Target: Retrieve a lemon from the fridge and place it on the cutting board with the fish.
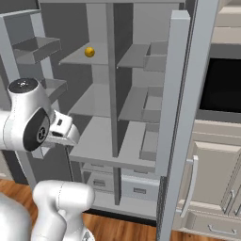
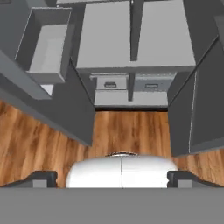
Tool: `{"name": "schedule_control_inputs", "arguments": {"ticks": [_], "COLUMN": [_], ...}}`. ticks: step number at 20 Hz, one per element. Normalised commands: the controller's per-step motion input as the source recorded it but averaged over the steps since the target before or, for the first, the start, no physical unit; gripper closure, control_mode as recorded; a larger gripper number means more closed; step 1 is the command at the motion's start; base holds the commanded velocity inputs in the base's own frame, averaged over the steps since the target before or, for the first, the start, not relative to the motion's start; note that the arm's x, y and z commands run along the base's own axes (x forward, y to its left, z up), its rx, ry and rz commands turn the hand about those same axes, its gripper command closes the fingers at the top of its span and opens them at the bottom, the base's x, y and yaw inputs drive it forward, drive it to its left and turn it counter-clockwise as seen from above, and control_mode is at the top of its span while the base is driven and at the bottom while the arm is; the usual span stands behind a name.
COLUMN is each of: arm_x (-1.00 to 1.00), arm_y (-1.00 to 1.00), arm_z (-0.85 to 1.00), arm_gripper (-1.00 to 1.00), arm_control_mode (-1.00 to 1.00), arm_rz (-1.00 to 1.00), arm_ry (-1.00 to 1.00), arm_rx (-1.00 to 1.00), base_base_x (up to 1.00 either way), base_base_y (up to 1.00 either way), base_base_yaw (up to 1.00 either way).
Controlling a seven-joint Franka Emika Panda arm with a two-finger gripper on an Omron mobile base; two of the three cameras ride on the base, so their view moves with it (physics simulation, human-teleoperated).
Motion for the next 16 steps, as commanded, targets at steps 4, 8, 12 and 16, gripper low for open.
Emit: {"name": "schedule_control_inputs", "arguments": {"ticks": [4, 8, 12, 16], "arm_x": [-0.16, 0.08, 0.22, 0.05], "arm_y": [-0.17, -0.13, -0.39, -0.05], "arm_z": [0.00, -0.14, -0.14, -0.05], "arm_gripper": [-1.00, -1.00, -1.00, -1.00], "arm_control_mode": [-1.00, -1.00, -1.00, -1.00], "arm_rz": [0.18, -0.16, -0.25, -0.25], "arm_ry": [0.04, 0.12, 0.05, 0.00], "arm_rx": [-0.28, -0.35, 0.03, 0.32], "base_base_x": [0.00, 0.00, 0.00, 0.00], "base_base_y": [0.00, 0.00, 0.00, 0.00], "base_base_yaw": [0.00, 0.00, 0.00, 0.00]}}
